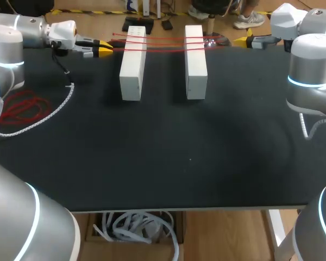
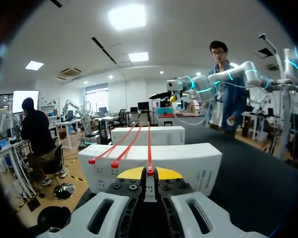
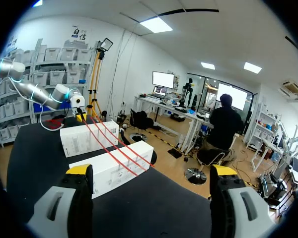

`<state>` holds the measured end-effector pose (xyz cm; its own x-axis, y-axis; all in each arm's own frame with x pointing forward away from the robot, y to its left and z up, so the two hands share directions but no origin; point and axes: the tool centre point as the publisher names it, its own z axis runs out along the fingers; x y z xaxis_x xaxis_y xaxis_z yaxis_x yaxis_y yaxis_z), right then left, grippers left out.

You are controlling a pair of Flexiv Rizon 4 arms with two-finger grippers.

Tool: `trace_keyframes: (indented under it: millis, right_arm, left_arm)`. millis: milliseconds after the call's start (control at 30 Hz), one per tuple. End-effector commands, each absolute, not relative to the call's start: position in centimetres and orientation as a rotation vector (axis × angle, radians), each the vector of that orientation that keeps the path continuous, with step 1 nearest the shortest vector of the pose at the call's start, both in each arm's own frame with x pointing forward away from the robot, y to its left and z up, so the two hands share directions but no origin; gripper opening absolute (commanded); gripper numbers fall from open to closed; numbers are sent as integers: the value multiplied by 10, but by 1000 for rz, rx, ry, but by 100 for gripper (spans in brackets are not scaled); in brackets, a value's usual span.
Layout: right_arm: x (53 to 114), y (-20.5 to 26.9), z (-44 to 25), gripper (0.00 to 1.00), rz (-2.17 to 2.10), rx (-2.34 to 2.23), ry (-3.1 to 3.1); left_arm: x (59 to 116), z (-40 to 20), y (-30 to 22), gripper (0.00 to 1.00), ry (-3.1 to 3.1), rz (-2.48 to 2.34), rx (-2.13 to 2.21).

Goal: Grab the tape and strap the tape.

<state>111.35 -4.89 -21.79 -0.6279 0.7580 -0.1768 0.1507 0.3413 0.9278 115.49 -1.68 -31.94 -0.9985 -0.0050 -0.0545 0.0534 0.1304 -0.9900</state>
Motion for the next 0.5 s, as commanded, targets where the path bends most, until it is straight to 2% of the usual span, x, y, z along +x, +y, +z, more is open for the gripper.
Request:
trace_keyframes:
  millis: [33,100,133,167,500]
  right_arm:
    - [1114,-49,-218,100,1293,791,2002]
    - [1114,-49,-218,100,1293,791,2002]
    - [1114,-49,-218,100,1293,791,2002]
    - [1114,-49,-218,100,1293,791,2002]
    - [1114,-49,-218,100,1293,791,2002]
  left_arm:
    - [1163,-324,-16,13,2394,-2121,204]
    - [1163,-324,-16,11,2392,-2122,206]
    - [1163,-324,-17,2,2391,-2122,206]
    - [1163,-324,-17,0,2390,-2123,206]
    - [1159,-321,-17,0,2351,-2179,185]
